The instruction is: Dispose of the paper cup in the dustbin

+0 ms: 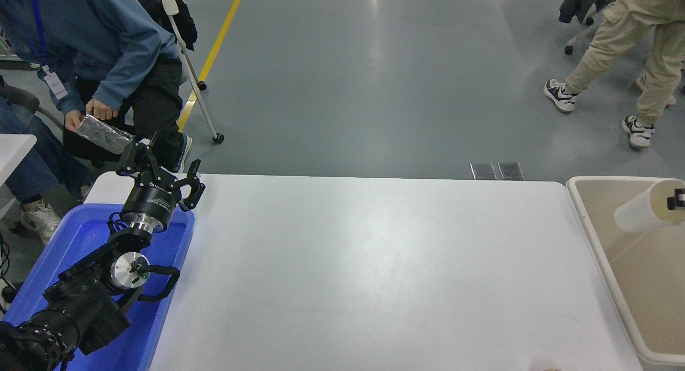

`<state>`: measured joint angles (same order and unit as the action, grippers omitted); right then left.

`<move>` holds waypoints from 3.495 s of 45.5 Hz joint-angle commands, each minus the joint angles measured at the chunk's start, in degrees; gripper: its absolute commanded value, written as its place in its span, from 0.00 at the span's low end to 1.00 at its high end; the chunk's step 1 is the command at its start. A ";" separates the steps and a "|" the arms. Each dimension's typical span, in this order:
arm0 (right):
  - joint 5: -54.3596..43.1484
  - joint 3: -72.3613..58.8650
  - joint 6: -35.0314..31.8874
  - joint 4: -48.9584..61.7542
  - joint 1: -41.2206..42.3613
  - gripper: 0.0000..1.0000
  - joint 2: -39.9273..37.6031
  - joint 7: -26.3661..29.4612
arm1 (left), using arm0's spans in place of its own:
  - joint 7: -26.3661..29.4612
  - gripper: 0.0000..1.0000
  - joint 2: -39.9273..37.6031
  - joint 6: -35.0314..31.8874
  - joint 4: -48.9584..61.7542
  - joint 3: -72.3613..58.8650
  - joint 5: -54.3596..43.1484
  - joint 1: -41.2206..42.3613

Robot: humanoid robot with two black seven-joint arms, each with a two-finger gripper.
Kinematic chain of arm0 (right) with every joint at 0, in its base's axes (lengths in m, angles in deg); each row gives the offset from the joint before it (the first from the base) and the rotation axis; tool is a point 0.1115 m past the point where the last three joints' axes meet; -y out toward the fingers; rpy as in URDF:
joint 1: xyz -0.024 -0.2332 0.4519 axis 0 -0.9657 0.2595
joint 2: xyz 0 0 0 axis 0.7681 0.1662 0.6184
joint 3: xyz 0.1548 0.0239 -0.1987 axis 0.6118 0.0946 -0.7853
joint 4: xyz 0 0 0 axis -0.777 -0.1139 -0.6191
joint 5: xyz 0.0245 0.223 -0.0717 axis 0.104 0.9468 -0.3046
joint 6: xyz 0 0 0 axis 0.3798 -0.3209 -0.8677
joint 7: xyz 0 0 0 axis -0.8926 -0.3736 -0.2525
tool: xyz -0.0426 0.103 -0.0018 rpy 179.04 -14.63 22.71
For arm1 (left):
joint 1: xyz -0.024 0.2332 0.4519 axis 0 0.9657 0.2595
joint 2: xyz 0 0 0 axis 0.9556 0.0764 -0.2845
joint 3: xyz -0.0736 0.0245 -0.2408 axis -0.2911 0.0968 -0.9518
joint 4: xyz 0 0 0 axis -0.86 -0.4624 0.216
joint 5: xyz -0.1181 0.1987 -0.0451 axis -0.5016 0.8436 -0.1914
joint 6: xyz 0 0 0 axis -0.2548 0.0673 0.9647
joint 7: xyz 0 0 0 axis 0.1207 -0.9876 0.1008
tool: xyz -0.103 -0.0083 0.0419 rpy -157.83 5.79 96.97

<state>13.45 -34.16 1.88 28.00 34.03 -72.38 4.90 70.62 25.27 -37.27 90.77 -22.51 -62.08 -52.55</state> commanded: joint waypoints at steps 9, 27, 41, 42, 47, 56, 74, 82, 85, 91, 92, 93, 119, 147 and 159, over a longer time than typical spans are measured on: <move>16.95 0.80 0.21 28.77 -17.42 0.00 13.46 0.02 | 0.00 1.00 0.00 0.00 0.00 0.00 0.00 0.00; 26.18 0.89 0.39 44.16 -26.47 0.00 23.40 4.76 | 0.08 1.00 0.00 0.00 0.00 0.00 0.00 0.00; 37.52 4.05 7.41 44.60 -31.13 0.00 23.84 9.95 | 0.09 1.00 0.00 0.00 0.00 0.00 0.00 0.00; 37.61 4.75 7.94 44.60 -31.31 0.00 23.92 10.39 | 0.09 1.00 0.00 0.00 0.00 0.00 0.00 0.00; 38.05 7.12 8.74 44.60 -31.49 0.00 23.93 12.32 | 0.09 1.00 0.00 0.00 0.00 0.00 0.00 0.00; 38.14 9.50 9.09 44.52 -33.24 0.06 24.19 12.94 | 0.09 1.00 0.00 0.00 0.00 0.00 0.00 0.00; 38.14 12.14 9.62 45.13 -33.60 0.62 26.21 13.64 | 0.09 1.00 0.00 0.00 0.00 0.00 0.00 0.00; 38.14 12.23 9.70 47.68 -33.33 0.83 26.74 13.56 | 0.09 1.00 0.00 0.00 0.00 0.00 0.00 0.00; 38.32 12.31 9.01 48.21 -32.90 1.00 26.65 13.56 | 0.09 1.00 0.00 0.00 0.00 0.00 0.00 0.00; 38.67 12.40 9.00 48.21 -31.67 1.00 26.74 13.56 | 0.09 1.00 0.00 0.00 0.00 0.00 0.00 0.00; 38.67 12.40 9.17 48.12 -31.58 1.00 26.74 13.56 | 0.09 1.00 0.00 0.00 0.00 0.00 0.00 0.00; 38.76 12.49 9.52 48.03 -31.66 1.00 26.83 13.47 | 0.09 1.00 0.00 0.00 0.00 0.00 0.00 0.00; 47.81 22.24 9.88 41.98 -28.32 1.00 24.46 11.54 | 0.09 1.00 0.00 0.00 0.00 0.00 0.00 0.00; 48.69 65.12 11.37 17.11 -31.57 1.00 19.09 5.82 | 0.09 1.00 0.00 0.00 0.00 0.00 0.00 0.00; 47.28 82.00 13.22 -1.19 -42.21 1.00 20.75 3.28 | 0.09 1.00 0.00 0.00 0.00 0.00 0.00 0.00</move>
<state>61.57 33.91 13.42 39.87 -1.32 -53.33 10.42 70.70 25.27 -37.27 90.77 -22.51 -62.08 -52.55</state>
